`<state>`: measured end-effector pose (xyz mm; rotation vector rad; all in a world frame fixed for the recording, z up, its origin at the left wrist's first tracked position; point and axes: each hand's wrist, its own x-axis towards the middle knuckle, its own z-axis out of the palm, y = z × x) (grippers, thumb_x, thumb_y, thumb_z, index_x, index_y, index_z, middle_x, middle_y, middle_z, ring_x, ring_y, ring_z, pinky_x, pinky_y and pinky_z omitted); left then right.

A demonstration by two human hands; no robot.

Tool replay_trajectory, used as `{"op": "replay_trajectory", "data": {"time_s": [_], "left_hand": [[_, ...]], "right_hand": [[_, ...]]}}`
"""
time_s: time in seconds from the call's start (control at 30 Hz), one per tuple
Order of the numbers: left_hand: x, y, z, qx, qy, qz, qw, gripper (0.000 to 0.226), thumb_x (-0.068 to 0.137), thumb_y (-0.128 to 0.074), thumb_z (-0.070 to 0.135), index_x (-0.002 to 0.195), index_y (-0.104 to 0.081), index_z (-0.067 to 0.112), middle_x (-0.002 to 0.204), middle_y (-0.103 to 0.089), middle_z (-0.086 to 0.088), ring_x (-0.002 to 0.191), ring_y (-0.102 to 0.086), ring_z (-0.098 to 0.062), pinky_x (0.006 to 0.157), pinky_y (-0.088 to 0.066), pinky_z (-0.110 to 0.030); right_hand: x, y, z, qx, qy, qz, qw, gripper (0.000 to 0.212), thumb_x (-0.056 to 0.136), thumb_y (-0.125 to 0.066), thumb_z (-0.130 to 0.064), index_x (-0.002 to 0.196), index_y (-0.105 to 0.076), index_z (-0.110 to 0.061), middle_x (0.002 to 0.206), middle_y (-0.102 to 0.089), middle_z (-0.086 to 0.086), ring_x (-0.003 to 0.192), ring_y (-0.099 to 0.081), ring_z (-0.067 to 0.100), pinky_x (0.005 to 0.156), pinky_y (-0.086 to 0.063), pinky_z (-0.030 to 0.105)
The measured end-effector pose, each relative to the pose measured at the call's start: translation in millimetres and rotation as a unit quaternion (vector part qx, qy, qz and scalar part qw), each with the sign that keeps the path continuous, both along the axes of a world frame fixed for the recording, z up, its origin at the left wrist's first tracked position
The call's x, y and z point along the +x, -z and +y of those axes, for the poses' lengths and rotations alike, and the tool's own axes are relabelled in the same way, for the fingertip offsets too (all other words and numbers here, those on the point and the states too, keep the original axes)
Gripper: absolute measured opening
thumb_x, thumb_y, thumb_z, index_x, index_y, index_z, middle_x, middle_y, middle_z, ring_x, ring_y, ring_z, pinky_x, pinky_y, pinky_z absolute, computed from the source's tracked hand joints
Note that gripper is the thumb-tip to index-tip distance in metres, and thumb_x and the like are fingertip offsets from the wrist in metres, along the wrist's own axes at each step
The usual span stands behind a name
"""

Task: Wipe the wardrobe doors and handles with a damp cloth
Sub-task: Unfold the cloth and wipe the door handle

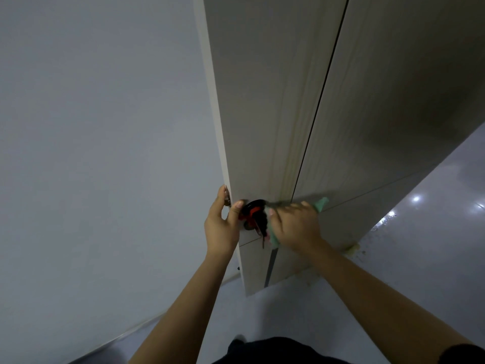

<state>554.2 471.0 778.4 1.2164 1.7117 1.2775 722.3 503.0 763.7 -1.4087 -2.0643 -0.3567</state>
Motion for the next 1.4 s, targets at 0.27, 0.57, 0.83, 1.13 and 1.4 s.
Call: {"op": "replay_trajectory", "data": {"time_s": [0.27,0.57,0.83,1.13,1.4], "left_hand": [[1,-4,-2,-0.004,0.003,-0.006,1.0,0.055,0.093,-0.054,0.041,0.145,-0.041,0.027,0.131,-0.059,0.001,0.124,-0.052,-0.013,0.107,-0.041,-0.041],[4,-7,-3,-0.005,0.0,-0.014,1.0,0.053,0.095,-0.054,0.037,0.146,-0.04,0.025,0.136,-0.055,0.004,0.13,-0.047,-0.015,0.111,-0.037,-0.041],[3,-7,-1,-0.002,0.002,-0.005,1.0,0.056,0.093,-0.051,0.044,0.145,-0.041,0.028,0.13,-0.059,0.007,0.125,-0.05,-0.013,0.108,-0.04,-0.044],[4,-9,-1,0.004,0.003,-0.019,1.0,0.053,0.096,-0.054,0.034,0.146,-0.04,0.025,0.133,-0.057,0.01,0.128,-0.048,-0.01,0.11,-0.038,-0.04],[1,-12,-2,0.003,0.019,-0.001,1.0,0.049,0.095,-0.054,0.037,0.142,-0.043,0.027,0.123,-0.061,0.011,0.12,-0.053,-0.007,0.106,-0.041,-0.03]], "right_hand": [[24,6,15,-0.228,0.098,0.152,0.957,0.057,0.092,-0.032,-0.046,0.061,-0.054,-0.004,0.06,-0.058,0.019,0.055,-0.052,0.035,0.051,-0.032,0.031],[14,-4,-3,-0.31,0.146,0.29,0.894,0.038,0.095,-0.049,-0.042,0.077,-0.052,-0.008,0.077,-0.057,0.013,0.07,-0.054,0.029,0.062,-0.042,0.033],[20,-9,12,-0.367,0.135,0.454,0.801,0.059,0.104,-0.032,-0.035,0.065,-0.064,-0.004,0.044,-0.056,-0.004,0.043,-0.054,0.007,0.052,-0.042,0.02],[-10,-10,-11,-0.198,0.205,0.567,0.773,0.03,0.102,-0.04,-0.027,0.089,-0.054,-0.005,0.072,-0.057,0.004,0.059,-0.049,0.012,0.054,-0.034,0.024],[15,-12,5,-0.319,0.182,0.517,0.773,0.051,0.104,-0.031,-0.032,0.083,-0.069,-0.006,0.069,-0.064,0.005,0.044,-0.054,0.001,0.043,-0.039,0.012]]}}
